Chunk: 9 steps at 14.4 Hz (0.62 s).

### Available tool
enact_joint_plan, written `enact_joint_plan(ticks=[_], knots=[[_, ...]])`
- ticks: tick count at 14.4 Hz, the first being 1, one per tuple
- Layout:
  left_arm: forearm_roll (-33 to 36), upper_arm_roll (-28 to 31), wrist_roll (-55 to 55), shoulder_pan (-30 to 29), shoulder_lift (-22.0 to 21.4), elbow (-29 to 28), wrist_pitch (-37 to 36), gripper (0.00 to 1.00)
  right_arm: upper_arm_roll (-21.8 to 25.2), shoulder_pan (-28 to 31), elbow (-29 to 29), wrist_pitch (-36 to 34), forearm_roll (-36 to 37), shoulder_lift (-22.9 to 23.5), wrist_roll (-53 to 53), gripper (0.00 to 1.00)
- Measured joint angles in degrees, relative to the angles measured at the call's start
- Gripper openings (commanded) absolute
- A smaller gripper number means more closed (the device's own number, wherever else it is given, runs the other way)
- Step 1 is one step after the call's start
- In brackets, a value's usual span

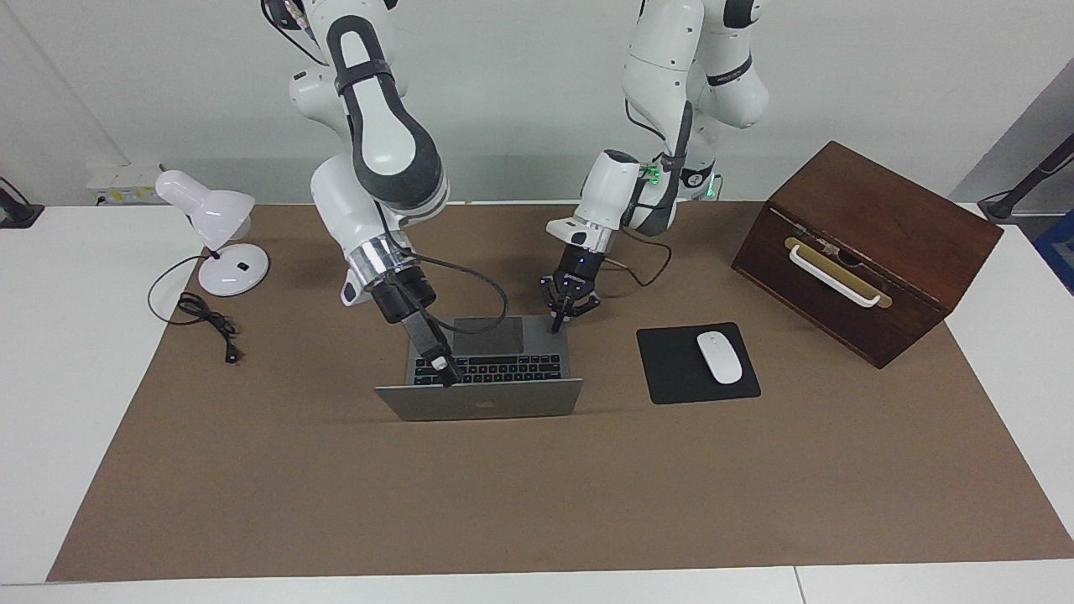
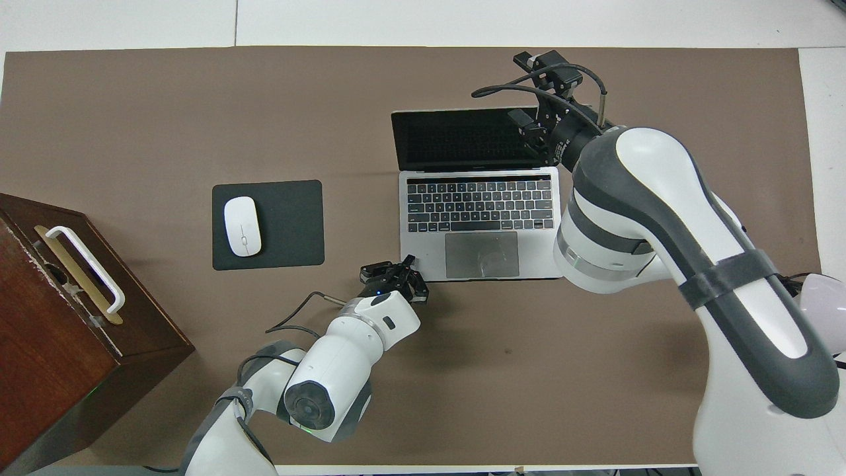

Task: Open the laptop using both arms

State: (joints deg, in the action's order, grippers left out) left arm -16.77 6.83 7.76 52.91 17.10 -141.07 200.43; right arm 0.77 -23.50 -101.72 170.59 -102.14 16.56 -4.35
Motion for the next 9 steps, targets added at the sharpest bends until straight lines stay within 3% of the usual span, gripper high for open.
enact_joint_plan(ticks=[3,9], knots=[[0.05,0.0,0.0,-0.01,0.02,0.0,0.03,0.0,-0.43,-0.57,1.27,-0.02,-0.02,0.0,0.61,1.0],[0.07,0.0,0.0,-0.02,0.02,0.0,0.05,0.0,-0.64,-8.4,13.51,7.3,0.01,-0.63,8.41,1.0]])
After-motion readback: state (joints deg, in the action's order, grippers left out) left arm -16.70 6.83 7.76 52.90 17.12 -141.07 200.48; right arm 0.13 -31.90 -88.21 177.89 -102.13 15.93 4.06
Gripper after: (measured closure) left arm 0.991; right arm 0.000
